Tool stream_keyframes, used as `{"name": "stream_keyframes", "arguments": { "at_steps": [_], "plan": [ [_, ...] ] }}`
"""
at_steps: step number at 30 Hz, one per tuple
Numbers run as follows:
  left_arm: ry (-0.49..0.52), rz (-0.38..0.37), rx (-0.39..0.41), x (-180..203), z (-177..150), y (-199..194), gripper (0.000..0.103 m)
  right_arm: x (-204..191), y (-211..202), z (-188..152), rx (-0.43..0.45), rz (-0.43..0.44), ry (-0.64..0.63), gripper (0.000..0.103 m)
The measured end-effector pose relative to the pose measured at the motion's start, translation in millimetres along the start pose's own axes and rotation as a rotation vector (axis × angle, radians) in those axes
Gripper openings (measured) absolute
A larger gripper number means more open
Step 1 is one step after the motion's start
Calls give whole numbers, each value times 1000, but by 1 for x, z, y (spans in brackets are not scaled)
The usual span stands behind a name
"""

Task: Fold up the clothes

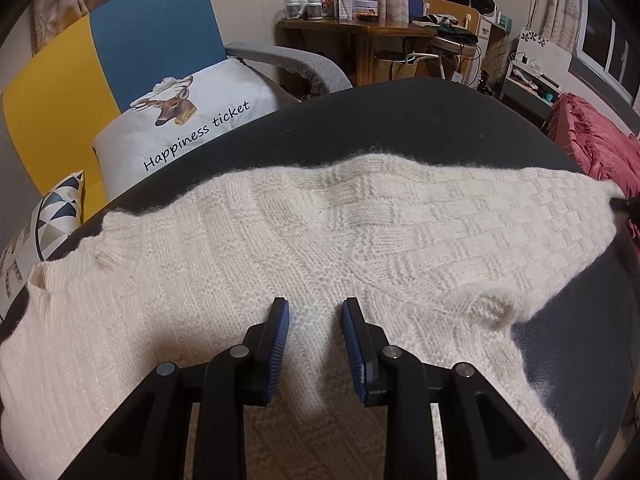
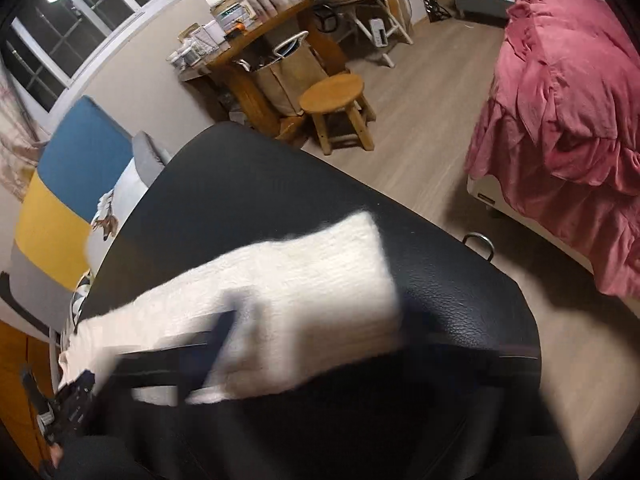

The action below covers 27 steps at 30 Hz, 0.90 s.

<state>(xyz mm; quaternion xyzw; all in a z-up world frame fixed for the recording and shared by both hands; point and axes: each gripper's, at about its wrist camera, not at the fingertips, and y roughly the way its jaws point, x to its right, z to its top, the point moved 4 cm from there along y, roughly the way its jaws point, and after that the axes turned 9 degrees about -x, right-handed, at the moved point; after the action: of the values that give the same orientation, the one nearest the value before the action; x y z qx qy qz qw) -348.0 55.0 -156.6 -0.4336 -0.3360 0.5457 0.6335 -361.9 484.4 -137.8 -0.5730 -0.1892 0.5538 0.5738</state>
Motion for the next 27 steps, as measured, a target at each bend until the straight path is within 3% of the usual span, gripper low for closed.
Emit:
{"name": "stream_keyframes", "arguments": {
  "at_steps": [5, 6, 8, 9, 13, 18, 22, 27],
  "plan": [
    [-26, -16, -9, -2, 2, -1, 25, 5, 4, -5, 8, 12, 18, 13],
    [-48, -57, -10, -2, 4, -4, 24, 4, 0, -6, 14, 34, 28, 12],
    [-76, -217, 5, 6, 10, -13, 24, -1, -10, -9, 25, 83, 46, 12],
    [-57, -238, -8, 16, 13, -14, 24, -8, -19, -13, 32, 116, 37, 12],
    [35, -125, -104, 46, 15, 2, 24, -57, -40, -12, 49, 211, -63, 13],
    [-34, -181, -140, 34, 17, 7, 23, -129, -66, -15, 71, 301, -204, 13],
    [-29, -154, -103, 37, 15, 4, 23, -176, -77, -22, 64, 380, -265, 13],
    [-182, -300, -53, -7, -5, -19, 23, -238, -85, -46, 32, 455, -336, 13]
  ]
}}
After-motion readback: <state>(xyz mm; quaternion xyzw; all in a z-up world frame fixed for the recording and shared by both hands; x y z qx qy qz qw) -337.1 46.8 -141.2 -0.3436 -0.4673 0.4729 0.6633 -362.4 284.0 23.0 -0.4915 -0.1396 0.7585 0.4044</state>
